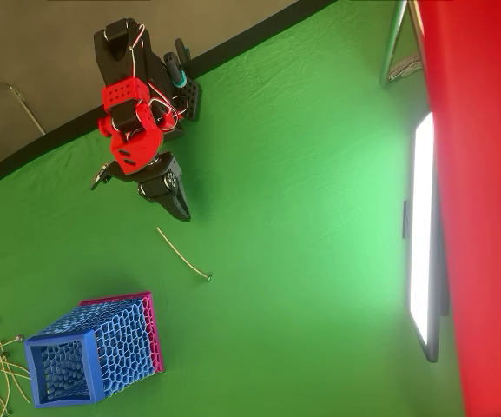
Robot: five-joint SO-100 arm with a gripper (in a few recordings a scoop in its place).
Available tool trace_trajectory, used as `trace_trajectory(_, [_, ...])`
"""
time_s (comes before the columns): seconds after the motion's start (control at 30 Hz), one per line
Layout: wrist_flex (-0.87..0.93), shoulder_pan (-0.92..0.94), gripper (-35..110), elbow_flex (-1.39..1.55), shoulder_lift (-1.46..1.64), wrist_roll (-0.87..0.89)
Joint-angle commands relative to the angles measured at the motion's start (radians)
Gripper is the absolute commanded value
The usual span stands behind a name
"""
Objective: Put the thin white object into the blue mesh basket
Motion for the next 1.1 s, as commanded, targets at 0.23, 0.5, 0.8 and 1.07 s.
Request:
trace_trajectory(0.23, [-0.121,-0.003,1,-0.037,-0.186,-0.009])
trace_trajectory(0.5, [-0.202,0.031,1,-0.183,-0.434,0.031])
trace_trajectory(0.8, [-0.252,0.058,1,-0.393,-0.761,0.097])
trace_trajectory(1.07, [-0.261,0.097,1,-0.646,-1.127,0.158])
